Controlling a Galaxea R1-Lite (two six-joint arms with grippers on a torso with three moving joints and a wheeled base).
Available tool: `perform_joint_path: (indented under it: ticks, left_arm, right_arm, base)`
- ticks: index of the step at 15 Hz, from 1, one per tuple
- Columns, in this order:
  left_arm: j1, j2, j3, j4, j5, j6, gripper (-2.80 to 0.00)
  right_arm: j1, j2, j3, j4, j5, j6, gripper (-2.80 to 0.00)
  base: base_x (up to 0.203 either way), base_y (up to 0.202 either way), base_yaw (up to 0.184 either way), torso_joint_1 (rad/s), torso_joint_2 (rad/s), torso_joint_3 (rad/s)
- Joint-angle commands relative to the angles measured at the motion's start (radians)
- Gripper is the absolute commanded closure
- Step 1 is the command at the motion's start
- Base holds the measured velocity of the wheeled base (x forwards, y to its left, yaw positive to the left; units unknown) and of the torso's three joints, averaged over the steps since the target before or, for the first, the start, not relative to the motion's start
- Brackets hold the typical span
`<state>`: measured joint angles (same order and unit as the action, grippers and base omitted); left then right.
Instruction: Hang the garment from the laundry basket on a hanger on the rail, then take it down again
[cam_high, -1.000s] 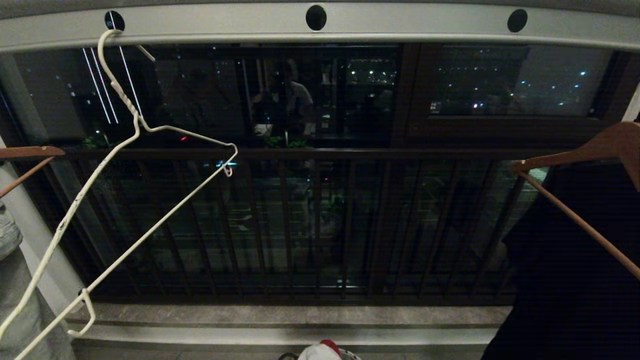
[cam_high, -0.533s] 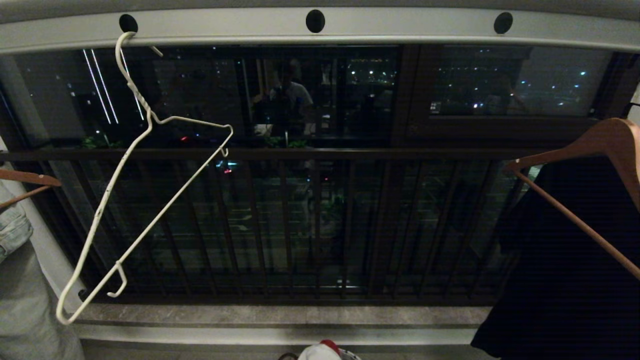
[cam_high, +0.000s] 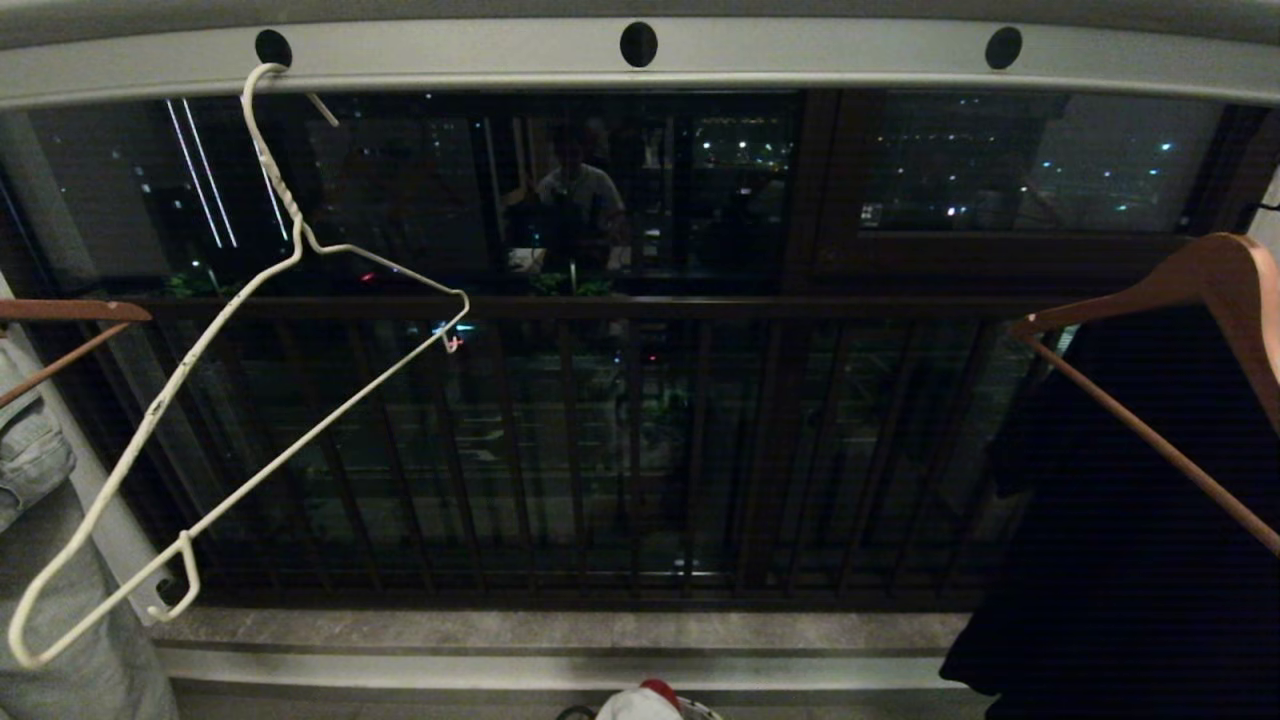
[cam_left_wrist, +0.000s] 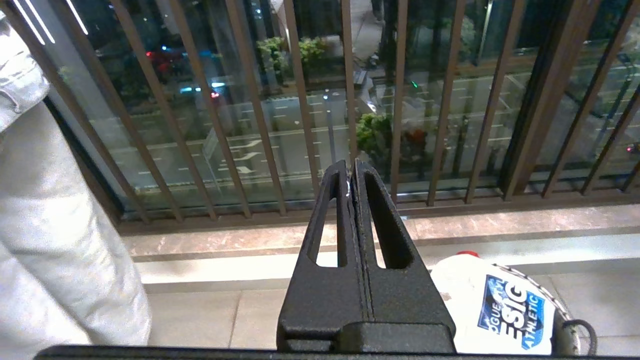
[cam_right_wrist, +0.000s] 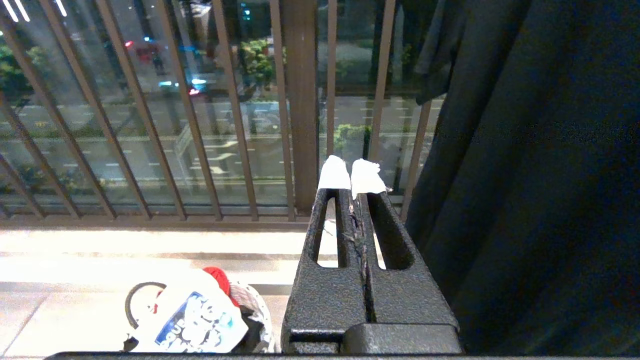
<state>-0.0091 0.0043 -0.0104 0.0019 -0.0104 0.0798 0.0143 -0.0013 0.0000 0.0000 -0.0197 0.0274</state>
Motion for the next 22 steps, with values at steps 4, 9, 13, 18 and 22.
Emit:
perform_joint_path:
  ticks: [4, 9, 13, 18, 22]
  left_arm:
    - [0.0, -0.003, 0.007, 0.001, 0.001, -0.044, 0.0]
    - [0.0, -0.003, 0.007, 0.0, 0.004, -0.072, 0.0]
    - [0.0, -0.003, 0.007, 0.0, 0.006, -0.075, 0.0]
    - [0.0, -0.003, 0.007, 0.0, 0.006, -0.075, 0.0]
    - [0.0, -0.003, 0.007, 0.0, 0.006, -0.075, 0.0]
  right_arm:
    - [0.001, 0.001, 0.002, 0.0, 0.0, 0.0, 0.0]
    - [0.0, 0.001, 0.002, 0.0, 0.0, 0.0, 0.0]
    - [0.001, 0.001, 0.002, 0.0, 0.0, 0.0, 0.0]
    - [0.0, 0.001, 0.002, 0.0, 0.0, 0.002, 0.0]
    - [0.0, 0.001, 0.002, 0.0, 0.0, 0.0, 0.0]
  base:
    - [0.0, 0.0, 0.0, 0.0, 0.0, 0.0]
    - [0.0, 0.0, 0.0, 0.0, 0.0, 0.0]
    - [0.0, 0.0, 0.0, 0.0, 0.0, 0.0]
    - [0.0, 0.0, 0.0, 0.0, 0.0, 0.0]
    - [0.0, 0.0, 0.0, 0.0, 0.0, 0.0]
